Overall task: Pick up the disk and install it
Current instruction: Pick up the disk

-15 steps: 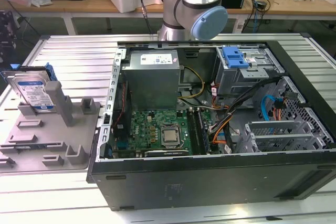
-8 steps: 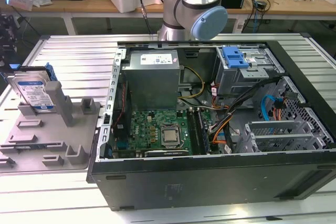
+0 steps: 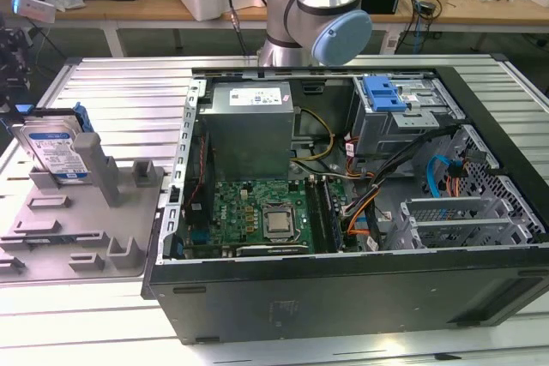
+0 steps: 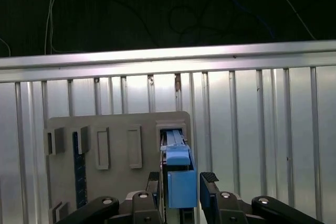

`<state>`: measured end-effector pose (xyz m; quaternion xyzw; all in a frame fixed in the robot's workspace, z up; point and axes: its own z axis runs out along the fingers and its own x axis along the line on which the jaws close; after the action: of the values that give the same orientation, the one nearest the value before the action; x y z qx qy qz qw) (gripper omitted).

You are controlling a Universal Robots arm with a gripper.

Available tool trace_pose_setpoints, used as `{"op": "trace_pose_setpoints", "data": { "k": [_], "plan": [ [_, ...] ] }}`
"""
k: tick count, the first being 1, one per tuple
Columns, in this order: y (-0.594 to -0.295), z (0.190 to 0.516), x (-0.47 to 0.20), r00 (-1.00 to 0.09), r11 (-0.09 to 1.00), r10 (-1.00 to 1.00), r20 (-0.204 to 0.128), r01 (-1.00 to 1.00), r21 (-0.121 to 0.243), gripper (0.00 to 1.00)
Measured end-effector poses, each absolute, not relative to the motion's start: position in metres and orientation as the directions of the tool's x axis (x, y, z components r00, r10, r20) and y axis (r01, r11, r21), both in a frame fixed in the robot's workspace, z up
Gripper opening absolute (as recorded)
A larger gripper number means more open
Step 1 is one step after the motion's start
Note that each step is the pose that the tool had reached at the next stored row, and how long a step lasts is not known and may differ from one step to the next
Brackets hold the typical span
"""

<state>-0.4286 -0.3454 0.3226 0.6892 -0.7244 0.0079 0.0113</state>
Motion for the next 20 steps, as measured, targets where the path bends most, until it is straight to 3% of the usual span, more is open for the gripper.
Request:
{"op": "trace_pose_setpoints", "data": {
  "k": [20],
  "plan": [
    [-0.346, 0.304, -0.429, -0.050, 0.050, -0.998, 0.027, -0.999, 0.004, 0.44]
  ]
}}
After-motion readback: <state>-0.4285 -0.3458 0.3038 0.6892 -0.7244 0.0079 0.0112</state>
